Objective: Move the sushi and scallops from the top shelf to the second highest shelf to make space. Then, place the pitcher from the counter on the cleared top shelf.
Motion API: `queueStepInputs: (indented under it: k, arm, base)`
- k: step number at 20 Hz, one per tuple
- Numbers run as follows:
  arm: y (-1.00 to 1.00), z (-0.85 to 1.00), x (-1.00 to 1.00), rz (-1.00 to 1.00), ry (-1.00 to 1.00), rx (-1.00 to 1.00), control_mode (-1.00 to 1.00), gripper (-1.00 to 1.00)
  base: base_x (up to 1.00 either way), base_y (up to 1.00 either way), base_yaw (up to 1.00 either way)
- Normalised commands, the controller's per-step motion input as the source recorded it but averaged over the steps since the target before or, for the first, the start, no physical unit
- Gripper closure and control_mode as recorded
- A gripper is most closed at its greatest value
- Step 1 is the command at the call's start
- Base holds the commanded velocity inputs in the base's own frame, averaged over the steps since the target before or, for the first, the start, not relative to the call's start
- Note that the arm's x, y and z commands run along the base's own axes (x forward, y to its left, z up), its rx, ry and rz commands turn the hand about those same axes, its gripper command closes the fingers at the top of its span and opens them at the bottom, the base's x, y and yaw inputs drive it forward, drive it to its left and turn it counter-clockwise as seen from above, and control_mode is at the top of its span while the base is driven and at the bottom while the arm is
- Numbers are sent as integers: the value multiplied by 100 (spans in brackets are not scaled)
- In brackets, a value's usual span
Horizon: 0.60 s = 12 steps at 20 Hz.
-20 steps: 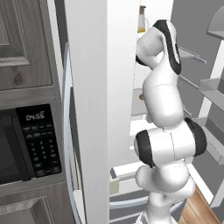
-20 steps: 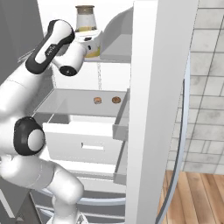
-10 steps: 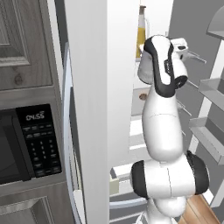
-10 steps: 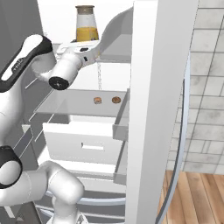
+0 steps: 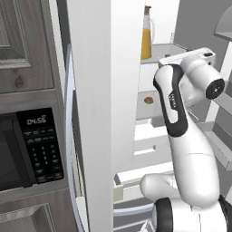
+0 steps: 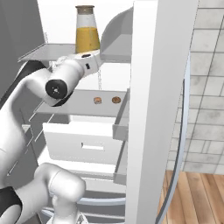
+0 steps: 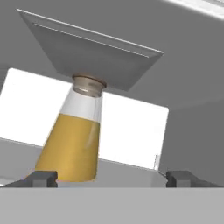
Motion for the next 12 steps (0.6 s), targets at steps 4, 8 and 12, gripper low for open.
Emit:
queueStepInputs:
  k: [4, 8, 12]
  arm:
    - [6, 3, -100, 23, 49, -22, -100, -100]
    - [13, -12, -100, 24, 43, -24, -100, -100]
    - [35, -50, -100, 14, 29, -23, -100, -100]
  base:
    - [0, 0, 0]
    - [0, 0, 0]
    - [0, 0, 0]
